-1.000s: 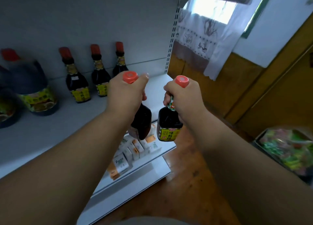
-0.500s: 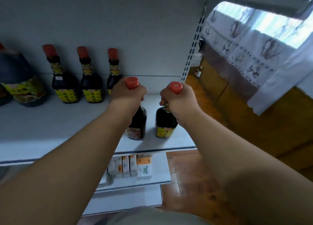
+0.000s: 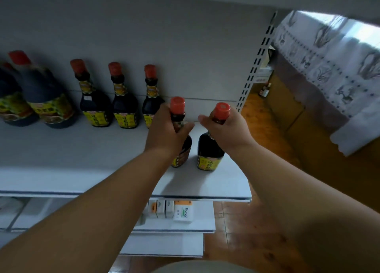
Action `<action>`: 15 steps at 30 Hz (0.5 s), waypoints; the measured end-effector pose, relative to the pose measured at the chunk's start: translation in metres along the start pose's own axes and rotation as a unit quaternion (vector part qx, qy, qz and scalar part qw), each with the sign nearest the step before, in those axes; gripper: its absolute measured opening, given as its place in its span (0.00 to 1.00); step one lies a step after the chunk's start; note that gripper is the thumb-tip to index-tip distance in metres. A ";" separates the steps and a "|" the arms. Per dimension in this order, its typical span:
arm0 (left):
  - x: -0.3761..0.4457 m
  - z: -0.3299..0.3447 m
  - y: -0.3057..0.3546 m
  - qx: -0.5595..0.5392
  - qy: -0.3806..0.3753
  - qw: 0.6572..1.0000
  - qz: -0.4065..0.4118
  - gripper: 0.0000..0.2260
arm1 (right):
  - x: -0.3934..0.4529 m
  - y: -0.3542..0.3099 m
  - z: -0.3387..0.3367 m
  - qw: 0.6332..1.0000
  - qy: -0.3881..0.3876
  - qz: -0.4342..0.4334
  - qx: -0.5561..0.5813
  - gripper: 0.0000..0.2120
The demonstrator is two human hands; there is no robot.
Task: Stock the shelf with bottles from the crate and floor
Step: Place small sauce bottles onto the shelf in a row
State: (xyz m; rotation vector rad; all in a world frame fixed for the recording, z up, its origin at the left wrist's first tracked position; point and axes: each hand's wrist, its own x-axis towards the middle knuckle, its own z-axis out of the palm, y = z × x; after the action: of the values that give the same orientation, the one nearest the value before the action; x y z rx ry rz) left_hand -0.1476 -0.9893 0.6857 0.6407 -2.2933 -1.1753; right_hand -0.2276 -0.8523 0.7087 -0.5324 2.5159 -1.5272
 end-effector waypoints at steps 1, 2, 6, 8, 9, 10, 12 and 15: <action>-0.004 0.004 -0.012 -0.001 0.001 1.000 -0.009 0.18 | -0.004 0.009 0.003 0.999 0.007 -0.005 -0.034 0.18; -0.009 0.007 -0.024 0.004 -0.003 1.000 -0.013 0.18 | -0.010 0.018 0.007 0.999 0.016 -0.004 -0.051 0.21; -0.023 0.017 -0.062 0.058 -0.056 0.996 -0.023 0.24 | -0.030 0.053 0.028 0.997 0.051 0.036 -0.055 0.31; -0.019 0.018 -0.066 0.065 -0.059 0.996 -0.026 0.27 | -0.030 0.056 0.032 0.997 0.041 0.038 -0.062 0.31; -0.015 0.018 -0.063 0.067 -0.055 0.996 -0.026 0.28 | -0.026 0.057 0.032 0.996 0.034 0.033 -0.081 0.32; -0.011 0.020 -0.060 0.071 -0.051 0.996 -0.026 0.29 | -0.021 0.056 0.032 0.994 0.032 0.028 -0.100 0.34; -0.003 0.026 -0.052 0.080 -0.043 0.995 -0.040 0.33 | -0.007 0.058 0.031 0.992 0.034 0.025 -0.116 0.35; 0.009 0.038 -0.046 0.074 -0.019 0.994 -0.076 0.38 | 0.014 0.060 0.031 0.995 0.046 0.019 -0.092 0.35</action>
State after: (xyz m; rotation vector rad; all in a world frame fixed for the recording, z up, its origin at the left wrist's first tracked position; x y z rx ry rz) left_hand -0.1691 -0.9953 0.6294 0.8681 -2.4157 -1.1008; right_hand -0.2446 -0.8584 0.6419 -0.4440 2.7370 -1.3441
